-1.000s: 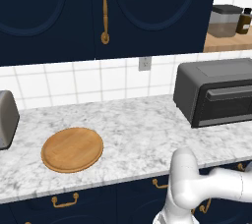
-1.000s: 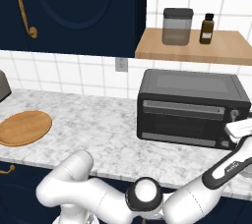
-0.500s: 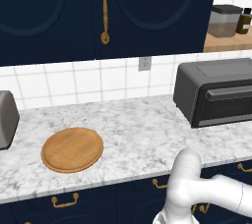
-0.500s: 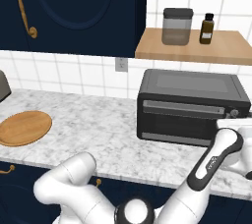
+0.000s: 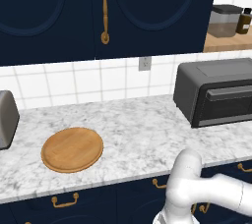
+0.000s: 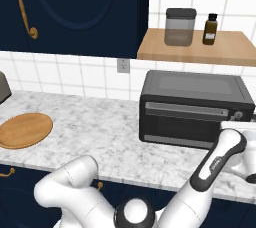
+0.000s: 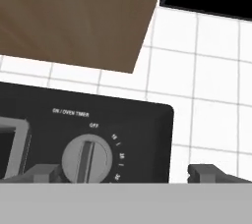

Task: Pick up the kebab skewer and baguette bread, and place them inside the toaster oven. Close the toaster oven door and start by setting the timer.

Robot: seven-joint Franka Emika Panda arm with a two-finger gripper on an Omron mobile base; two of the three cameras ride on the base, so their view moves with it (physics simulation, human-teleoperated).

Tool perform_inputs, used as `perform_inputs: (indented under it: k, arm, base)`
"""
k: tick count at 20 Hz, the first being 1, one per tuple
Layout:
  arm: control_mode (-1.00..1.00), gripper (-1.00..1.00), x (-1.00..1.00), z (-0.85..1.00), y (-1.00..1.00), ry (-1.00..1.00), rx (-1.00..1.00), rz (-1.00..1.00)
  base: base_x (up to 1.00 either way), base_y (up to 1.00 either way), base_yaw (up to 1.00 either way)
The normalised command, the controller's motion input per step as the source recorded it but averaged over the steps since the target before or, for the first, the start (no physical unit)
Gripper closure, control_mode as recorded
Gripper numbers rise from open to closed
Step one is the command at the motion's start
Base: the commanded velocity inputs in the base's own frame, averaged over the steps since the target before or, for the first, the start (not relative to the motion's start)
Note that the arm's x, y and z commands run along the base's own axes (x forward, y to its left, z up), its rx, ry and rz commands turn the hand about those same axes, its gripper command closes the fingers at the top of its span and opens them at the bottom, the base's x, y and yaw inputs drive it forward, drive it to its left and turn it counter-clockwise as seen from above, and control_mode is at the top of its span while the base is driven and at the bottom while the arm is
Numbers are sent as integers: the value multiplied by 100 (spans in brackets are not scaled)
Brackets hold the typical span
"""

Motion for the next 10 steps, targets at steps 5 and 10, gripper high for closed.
perform_inputs:
  k: [5,10]
  arm:
    - [-100,-100,1,11,-27,0,10,-3]
    - [-100,-100,0,5,0,-3,5,-12]
  base:
    - [0,0,0]
    - [0,0,0]
